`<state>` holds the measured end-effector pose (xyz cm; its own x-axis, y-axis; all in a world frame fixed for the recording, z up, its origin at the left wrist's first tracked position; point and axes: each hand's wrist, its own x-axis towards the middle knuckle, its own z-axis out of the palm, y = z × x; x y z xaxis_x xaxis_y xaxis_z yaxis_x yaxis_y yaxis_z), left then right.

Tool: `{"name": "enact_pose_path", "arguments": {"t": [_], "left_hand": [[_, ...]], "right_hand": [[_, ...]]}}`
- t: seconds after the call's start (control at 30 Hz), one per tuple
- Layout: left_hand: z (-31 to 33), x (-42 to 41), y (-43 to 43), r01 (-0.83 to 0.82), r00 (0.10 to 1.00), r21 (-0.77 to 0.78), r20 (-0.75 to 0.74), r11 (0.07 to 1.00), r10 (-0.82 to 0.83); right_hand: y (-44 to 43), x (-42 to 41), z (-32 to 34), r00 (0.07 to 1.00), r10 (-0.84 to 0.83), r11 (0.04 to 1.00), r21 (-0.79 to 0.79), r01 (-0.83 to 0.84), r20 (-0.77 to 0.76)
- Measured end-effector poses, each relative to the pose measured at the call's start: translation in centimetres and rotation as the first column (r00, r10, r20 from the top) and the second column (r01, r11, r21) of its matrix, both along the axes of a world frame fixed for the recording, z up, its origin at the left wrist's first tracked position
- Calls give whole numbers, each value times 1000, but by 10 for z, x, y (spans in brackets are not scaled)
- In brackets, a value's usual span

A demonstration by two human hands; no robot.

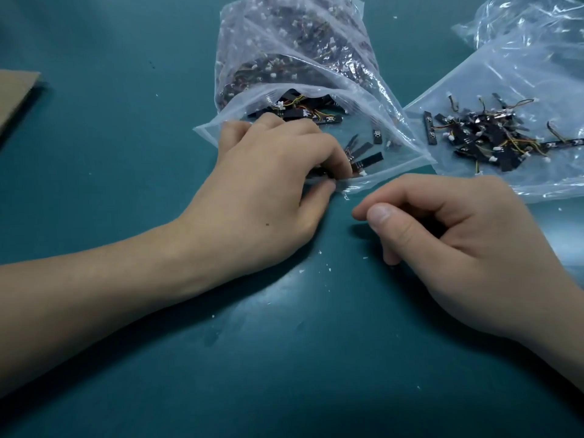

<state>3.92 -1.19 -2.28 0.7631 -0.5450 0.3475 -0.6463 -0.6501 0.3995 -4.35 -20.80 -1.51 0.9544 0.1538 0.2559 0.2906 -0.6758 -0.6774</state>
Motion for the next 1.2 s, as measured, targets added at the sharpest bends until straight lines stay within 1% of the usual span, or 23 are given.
{"name": "enact_pose_path", "arguments": {"t": [0.13, 0.23, 0.3, 0.4, 0.6, 0.77, 0.87, 0.93, 1.03, 1.1, 1.2], "left_hand": [[3, -1, 1, -20, 1000, -90, 10, 996, 21], [3, -1, 2, -35, 999, -172, -38, 984, 29], [2, -1, 1, -38, 998, -133, -62, 990, 30], [1, -1, 0, -28, 999, -49, -36, 998, 26], [2, -1, 0, -46, 998, -54, -45, 997, 43], [1, -1, 1, -25, 1000, 7, -14, 1000, 25], [0, 0, 0, -32, 999, 15, -3, 999, 32], [1, 1, 0, -29, 999, -30, -24, 999, 28], [4, 0, 2, -17, 998, -192, -63, 981, 5], [6, -1, 3, 1, 998, -267, -61, 964, -18], [7, -2, 4, 27, 999, -334, -21, 942, -36]], "right_hand": [[1, -1, 0, 999, -41, 999, 19, 41, -7], [1, -1, -1, 997, -72, 995, 75, 73, -17], [1, -1, -1, 996, -82, 991, 106, 84, -24], [1, -1, -2, 997, -75, 991, 105, 78, -26], [1, -1, -3, 997, -73, 991, 109, 76, -30], [0, -1, -2, 997, -72, 994, 83, 73, -22], [0, -1, -2, 997, -73, 995, 71, 75, -23], [1, -1, -2, 996, -78, 994, 79, 80, -32], [1, 0, -1, 995, -91, 989, 115, 96, -41], [0, 0, -1, 992, -116, 979, 162, 124, -55], [-1, 2, -1, 985, -153, 951, 259, 167, -75]]}}
